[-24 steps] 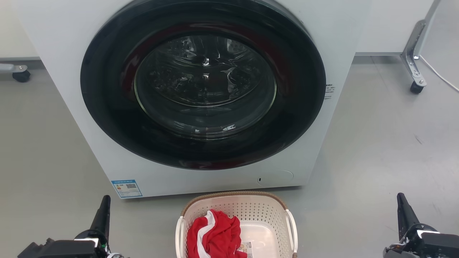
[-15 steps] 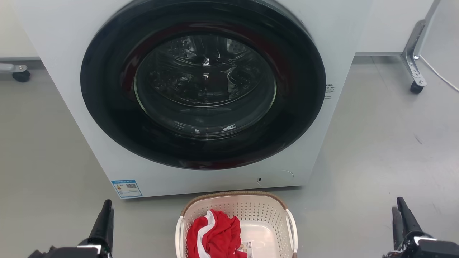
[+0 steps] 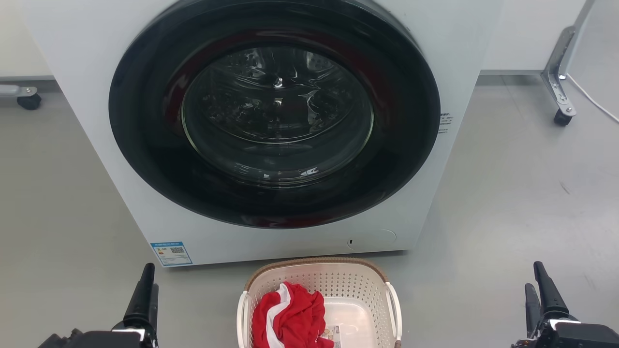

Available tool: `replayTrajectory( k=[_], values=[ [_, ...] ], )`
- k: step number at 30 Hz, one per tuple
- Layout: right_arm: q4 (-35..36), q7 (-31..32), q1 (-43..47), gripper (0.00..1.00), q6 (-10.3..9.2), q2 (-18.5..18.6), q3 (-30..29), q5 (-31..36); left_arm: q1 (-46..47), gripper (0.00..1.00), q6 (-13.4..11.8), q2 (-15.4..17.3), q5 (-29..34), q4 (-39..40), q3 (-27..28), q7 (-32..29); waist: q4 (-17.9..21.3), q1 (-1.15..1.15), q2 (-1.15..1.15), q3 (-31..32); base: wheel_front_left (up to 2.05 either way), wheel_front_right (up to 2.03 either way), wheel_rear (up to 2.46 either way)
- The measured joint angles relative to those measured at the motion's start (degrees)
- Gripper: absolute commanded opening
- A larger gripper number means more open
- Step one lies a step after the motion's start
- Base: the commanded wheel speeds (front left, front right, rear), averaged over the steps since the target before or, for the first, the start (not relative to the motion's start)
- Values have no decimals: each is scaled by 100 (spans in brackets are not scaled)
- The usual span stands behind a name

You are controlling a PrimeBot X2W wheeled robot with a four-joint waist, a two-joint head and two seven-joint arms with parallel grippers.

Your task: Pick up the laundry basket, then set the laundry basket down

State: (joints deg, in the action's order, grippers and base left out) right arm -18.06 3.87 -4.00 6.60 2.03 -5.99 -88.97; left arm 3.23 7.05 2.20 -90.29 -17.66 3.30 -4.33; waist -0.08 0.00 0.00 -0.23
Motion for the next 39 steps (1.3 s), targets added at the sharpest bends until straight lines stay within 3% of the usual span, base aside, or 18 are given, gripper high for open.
replayTrajectory(
  k=[13,39],
  values=[
    [88,-291,-133,100,-100,205,341,1072,135,100,-8,224,1004,183,-361,335,-21,0,0,-23,0,0,0],
    [488,-801,-218,100,-615,703,1266,3825,256,100,-561,688,3706,771,-1172,850,-68,0,0,-44,0,0,0]
  ],
)
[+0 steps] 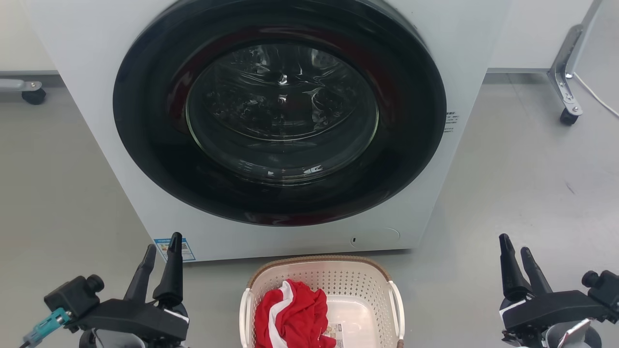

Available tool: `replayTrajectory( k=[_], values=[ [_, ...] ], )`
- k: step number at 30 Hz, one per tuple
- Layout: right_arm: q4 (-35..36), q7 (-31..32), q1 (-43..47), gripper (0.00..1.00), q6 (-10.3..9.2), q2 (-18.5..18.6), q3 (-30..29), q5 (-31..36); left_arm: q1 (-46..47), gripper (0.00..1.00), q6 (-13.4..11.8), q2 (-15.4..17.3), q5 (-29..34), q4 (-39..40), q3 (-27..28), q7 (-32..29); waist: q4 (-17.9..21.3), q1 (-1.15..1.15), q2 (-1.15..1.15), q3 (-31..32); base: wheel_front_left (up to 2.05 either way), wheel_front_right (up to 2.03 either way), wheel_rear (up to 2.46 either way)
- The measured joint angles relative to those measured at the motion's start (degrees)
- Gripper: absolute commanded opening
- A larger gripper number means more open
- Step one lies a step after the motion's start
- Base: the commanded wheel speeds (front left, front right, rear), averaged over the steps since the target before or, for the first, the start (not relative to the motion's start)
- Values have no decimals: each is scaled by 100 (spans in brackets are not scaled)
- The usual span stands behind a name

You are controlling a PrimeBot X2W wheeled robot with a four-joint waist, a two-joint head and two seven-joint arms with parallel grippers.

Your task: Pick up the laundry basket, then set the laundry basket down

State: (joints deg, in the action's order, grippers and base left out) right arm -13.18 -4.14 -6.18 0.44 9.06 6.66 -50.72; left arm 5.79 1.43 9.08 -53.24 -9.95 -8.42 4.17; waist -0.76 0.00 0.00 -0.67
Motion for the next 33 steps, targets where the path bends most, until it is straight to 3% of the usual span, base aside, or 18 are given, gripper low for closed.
replayTrajectory(
  k=[33],
  values=[
    [13,-630,-16,100,-456,166,633,2563,1,100,-453,144,2128,20,-621,631,-76,0,0,-74,0,0,0]
  ],
)
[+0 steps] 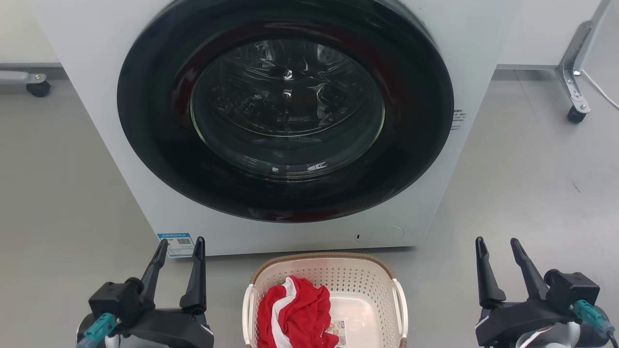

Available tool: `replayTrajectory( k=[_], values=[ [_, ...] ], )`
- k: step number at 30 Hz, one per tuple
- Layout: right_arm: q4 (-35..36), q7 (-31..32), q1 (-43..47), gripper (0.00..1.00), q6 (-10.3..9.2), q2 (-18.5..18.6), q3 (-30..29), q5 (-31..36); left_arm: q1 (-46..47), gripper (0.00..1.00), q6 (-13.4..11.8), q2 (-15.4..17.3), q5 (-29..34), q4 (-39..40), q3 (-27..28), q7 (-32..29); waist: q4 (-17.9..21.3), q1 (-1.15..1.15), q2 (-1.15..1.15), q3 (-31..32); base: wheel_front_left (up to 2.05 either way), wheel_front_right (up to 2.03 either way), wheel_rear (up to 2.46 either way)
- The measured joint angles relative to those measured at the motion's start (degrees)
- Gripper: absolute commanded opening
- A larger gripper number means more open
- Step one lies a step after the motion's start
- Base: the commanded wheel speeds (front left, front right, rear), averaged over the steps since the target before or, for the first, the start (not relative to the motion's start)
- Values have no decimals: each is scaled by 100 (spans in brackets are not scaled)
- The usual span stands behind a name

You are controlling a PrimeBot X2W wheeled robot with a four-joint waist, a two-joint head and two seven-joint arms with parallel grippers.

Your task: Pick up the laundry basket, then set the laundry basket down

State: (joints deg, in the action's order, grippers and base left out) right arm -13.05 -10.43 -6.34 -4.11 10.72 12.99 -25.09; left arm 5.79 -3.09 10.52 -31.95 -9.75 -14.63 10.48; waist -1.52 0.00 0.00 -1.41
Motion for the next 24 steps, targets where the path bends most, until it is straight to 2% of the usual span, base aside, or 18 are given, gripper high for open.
replayTrajectory(
  k=[18,24],
  values=[
    [52,-386,115,100,-257,1,55,1224,0,100,-250,32,1090,-55,-279,380,-40,0,0,11,0,0,0],
    [74,-386,136,100,-300,-20,1,1321,0,100,-252,33,1140,-94,-289,381,-41,0,0,14,0,0,0]
  ],
)
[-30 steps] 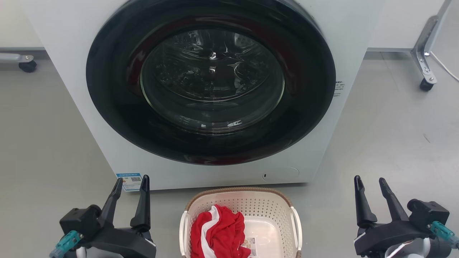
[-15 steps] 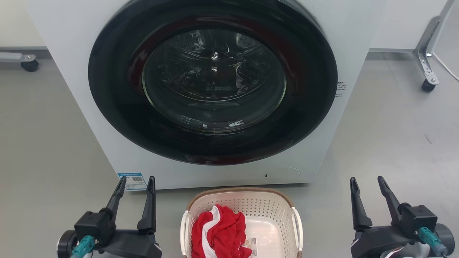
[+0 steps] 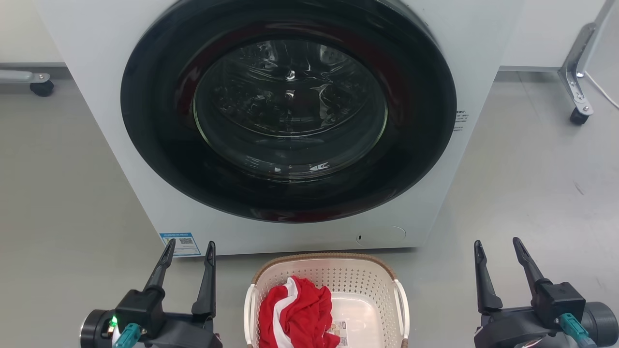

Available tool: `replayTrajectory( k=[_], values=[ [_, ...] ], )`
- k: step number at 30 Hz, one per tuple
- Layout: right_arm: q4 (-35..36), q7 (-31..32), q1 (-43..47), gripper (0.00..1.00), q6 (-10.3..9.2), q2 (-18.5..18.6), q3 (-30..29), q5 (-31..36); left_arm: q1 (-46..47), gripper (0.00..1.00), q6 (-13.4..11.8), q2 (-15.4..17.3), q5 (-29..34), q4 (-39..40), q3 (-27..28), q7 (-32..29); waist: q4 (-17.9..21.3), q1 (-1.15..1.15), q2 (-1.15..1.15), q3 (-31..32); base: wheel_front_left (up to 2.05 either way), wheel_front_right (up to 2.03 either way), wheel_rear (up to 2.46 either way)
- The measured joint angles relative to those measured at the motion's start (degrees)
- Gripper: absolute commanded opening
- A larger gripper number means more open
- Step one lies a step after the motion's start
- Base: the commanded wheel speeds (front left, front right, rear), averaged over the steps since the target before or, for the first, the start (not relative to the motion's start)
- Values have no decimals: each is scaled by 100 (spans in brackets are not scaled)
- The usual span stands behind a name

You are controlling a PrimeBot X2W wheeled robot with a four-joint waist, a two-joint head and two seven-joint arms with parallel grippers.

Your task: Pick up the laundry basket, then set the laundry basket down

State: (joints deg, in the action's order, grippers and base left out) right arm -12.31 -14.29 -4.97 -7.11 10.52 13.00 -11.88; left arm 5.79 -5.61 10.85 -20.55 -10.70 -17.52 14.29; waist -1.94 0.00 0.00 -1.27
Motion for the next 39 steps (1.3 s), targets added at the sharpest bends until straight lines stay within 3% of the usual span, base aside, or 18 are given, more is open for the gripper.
replayTrajectory(
  k=[28,39],
  values=[
    [20,0,56,100,0,-59,-111,-9,-1,100,-45,-7,-14,-98,36,-58,-13,0,0,-73,0,0,0],
    [103,0,7,100,15,-122,-77,-8,184,100,-37,-23,-18,-86,-5,-122,-14,0,0,-429,0,0,0]
  ],
)
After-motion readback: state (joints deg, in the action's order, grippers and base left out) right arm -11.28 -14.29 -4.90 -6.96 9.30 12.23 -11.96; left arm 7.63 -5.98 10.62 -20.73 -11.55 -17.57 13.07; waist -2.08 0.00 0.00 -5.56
